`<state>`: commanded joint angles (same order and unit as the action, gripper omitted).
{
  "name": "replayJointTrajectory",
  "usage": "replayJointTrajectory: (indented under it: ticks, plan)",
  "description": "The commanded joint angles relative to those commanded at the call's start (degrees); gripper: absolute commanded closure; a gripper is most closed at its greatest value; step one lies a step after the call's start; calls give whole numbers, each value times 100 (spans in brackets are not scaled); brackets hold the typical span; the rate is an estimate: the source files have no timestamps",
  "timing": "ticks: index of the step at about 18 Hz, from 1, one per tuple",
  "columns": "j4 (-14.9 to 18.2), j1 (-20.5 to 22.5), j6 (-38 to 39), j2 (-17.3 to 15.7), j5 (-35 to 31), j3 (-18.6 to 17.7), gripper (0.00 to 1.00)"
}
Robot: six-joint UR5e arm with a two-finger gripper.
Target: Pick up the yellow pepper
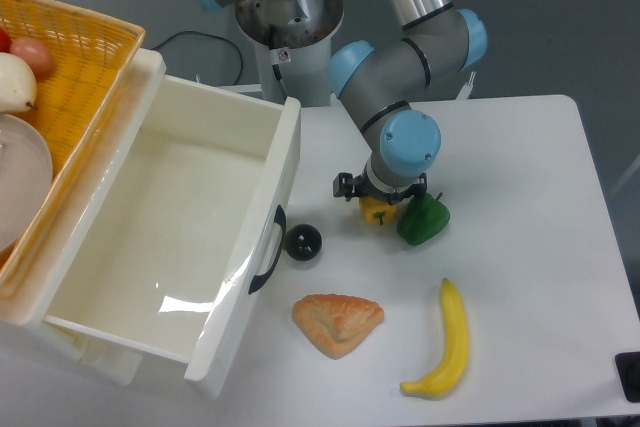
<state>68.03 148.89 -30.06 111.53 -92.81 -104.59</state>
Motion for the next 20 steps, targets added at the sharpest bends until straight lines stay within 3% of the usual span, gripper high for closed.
replayJointTrajectory:
  ticks: [2, 10, 13, 20]
  plan:
    - [0, 0, 0, 9, -9, 0, 88]
    - [70, 27, -218, -123, -18, 369, 90]
    - [97, -9, -876, -149, -9, 509, 90]
    - [193, 53, -2343, -237, 140, 1300, 90]
